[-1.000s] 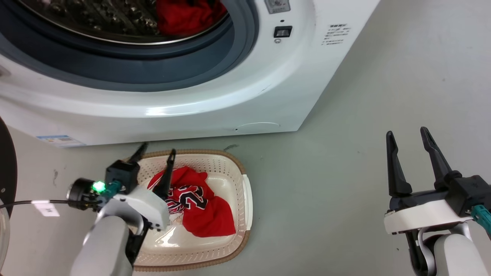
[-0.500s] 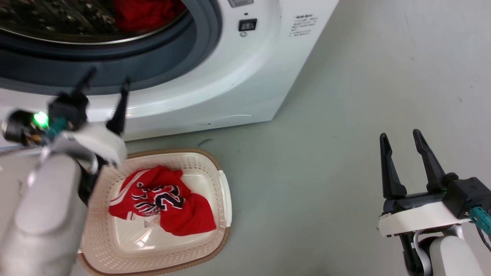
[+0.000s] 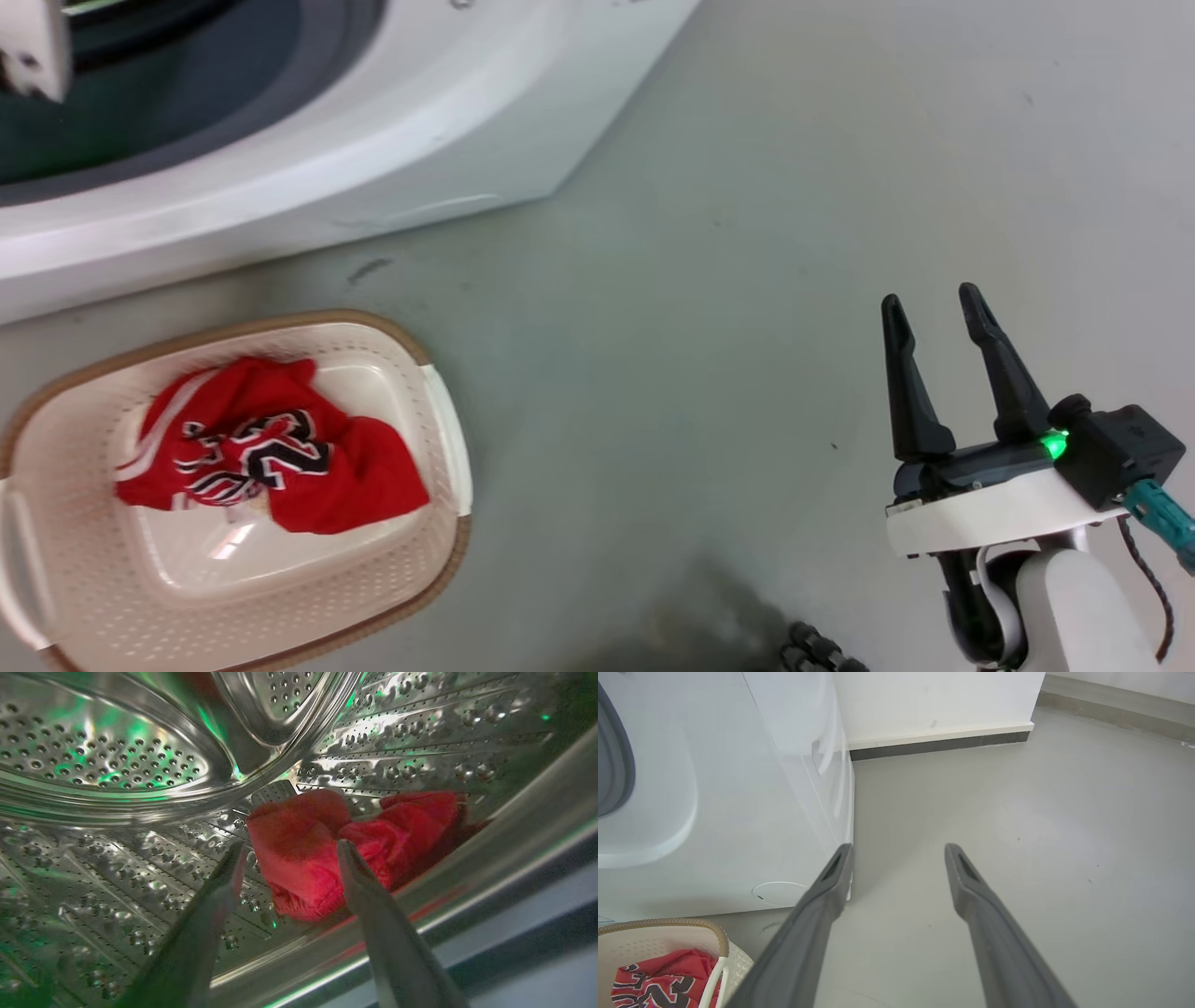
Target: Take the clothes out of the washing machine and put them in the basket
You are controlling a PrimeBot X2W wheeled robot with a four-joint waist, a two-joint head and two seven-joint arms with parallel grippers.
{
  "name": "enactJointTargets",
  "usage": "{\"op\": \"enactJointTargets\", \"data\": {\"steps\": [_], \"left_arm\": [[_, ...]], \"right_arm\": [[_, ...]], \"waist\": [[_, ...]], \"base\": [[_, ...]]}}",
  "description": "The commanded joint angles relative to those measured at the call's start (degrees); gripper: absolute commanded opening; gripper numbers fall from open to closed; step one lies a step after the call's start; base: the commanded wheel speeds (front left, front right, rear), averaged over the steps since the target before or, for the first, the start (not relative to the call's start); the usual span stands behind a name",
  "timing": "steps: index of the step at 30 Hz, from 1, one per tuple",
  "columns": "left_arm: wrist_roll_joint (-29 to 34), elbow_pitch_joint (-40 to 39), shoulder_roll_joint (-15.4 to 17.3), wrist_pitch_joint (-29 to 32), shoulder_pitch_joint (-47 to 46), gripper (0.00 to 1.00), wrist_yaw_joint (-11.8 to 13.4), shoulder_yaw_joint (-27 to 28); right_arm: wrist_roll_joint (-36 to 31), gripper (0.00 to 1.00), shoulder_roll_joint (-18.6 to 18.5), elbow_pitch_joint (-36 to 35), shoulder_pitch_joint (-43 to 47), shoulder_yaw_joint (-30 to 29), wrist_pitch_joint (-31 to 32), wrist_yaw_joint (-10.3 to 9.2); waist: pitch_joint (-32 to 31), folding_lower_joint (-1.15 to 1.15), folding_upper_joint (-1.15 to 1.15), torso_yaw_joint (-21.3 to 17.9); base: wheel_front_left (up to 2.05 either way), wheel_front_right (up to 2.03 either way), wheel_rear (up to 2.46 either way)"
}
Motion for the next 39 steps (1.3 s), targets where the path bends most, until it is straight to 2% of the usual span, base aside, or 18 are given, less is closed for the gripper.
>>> {"op": "enactJointTargets", "data": {"steps": [1,7,12,23,24,25,26,34,39], "left_arm": [[-0.26,0.71,0.87,1.73,-2.87,1.00,0.10,-0.86],[-3.30,6.34,2.70,11.18,-14.25,1.00,0.10,-1.94],[-2.95,10.41,3.63,18.05,-19.56,1.00,0.12,-3.60],[-3.73,16.84,4.23,20.60,-21.56,1.00,0.88,-3.70],[-3.86,17.29,4.04,21.00,-21.43,0.84,0.79,-3.85],[-3.96,17.56,3.85,21.11,-21.43,0.27,0.70,-4.11],[-3.91,17.69,3.76,21.16,-21.44,0.00,0.58,-4.48],[-3.69,17.61,4.94,15.12,-22.03,0.00,0.41,-5.21],[-4.25,17.89,3.87,10.89,-21.71,0.00,0.30,-5.30]], "right_arm": [[0.73,1.00,0.09,-0.23,-0.55,0.72,-0.12,-0.04],[2.40,1.00,0.09,-1.25,-0.64,3.28,-0.12,-0.05],[3.43,1.00,0.10,-1.98,-0.53,4.25,-0.12,-0.05],[4.40,1.00,0.08,-3.20,0.93,5.70,-0.12,-0.05],[4.35,1.00,0.08,-3.27,1.03,5.44,-0.12,-0.05],[4.34,1.00,0.08,-3.37,1.09,5.19,-0.12,-0.05],[4.34,1.00,0.08,-3.40,1.07,5.02,-0.12,-0.05],[3.63,1.00,0.07,-2.93,-0.73,5.20,-0.12,-0.05],[2.51,1.00,0.07,-2.62,-0.91,4.32,-0.12,-0.05]], "waist": [[3.48,0.00,0.00,-3.30],[6.90,0.00,0.00,-6.47],[8.99,0.00,0.00,-8.01],[11.01,0.00,0.00,-9.54],[11.12,0.00,0.00,-9.47],[11.27,0.00,0.00,-9.40],[11.40,0.00,0.00,-9.32],[10.60,0.00,0.00,-8.84],[8.53,0.00,0.00,-7.28]], "base": [[0.00,0.00,0.00],[0.00,0.00,0.00],[0.00,0.00,0.00],[0.00,0.00,0.00],[0.00,0.00,0.00],[0.00,0.00,0.00],[0.00,0.00,0.00],[0.00,0.00,0.00],[0.00,0.00,0.00]]}}
